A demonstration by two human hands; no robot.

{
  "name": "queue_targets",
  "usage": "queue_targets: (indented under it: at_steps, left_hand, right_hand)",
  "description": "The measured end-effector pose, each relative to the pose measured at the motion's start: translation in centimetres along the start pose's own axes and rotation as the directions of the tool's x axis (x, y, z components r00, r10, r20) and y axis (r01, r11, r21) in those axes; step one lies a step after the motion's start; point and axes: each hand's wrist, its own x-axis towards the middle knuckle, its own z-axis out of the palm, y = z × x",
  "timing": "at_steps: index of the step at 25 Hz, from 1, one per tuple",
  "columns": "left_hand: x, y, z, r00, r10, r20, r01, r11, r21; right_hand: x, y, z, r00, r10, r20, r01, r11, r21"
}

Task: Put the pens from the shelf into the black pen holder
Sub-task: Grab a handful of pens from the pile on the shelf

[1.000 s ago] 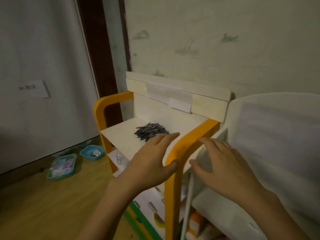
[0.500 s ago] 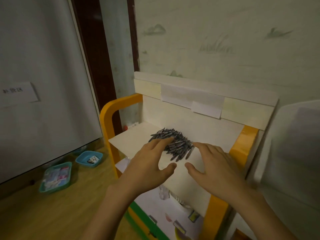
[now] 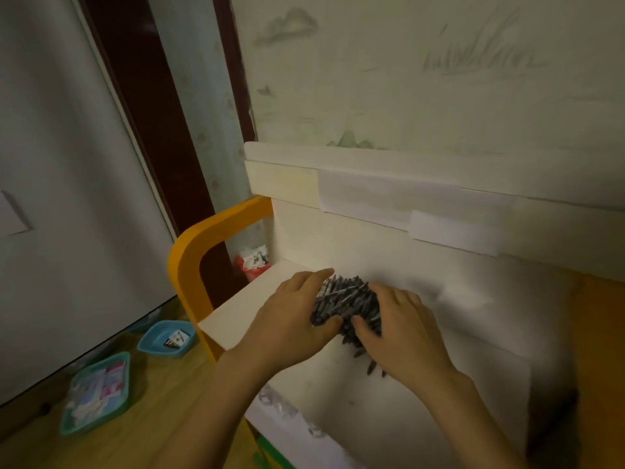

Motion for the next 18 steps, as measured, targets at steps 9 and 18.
queue_targets:
  at_steps: [9, 18]
  left_hand:
    - [9.6, -9.0, 7.1, 0.974, -0.074, 0.214, 0.104, 0.986, -0.132]
    - [16.7, -13.9, 15.4, 0.874, -0.224, 0.432, 0.283, 0.956, -0.075]
  right_hand:
    - [6.5, 1.8, 5.9, 0.991, 0.127, 0.052, -0.112, 0.967, -0.230]
    - [9.4, 2.4, 8.7, 0.955, 0.294, 0.037, -0.269, 0.913, -0.308]
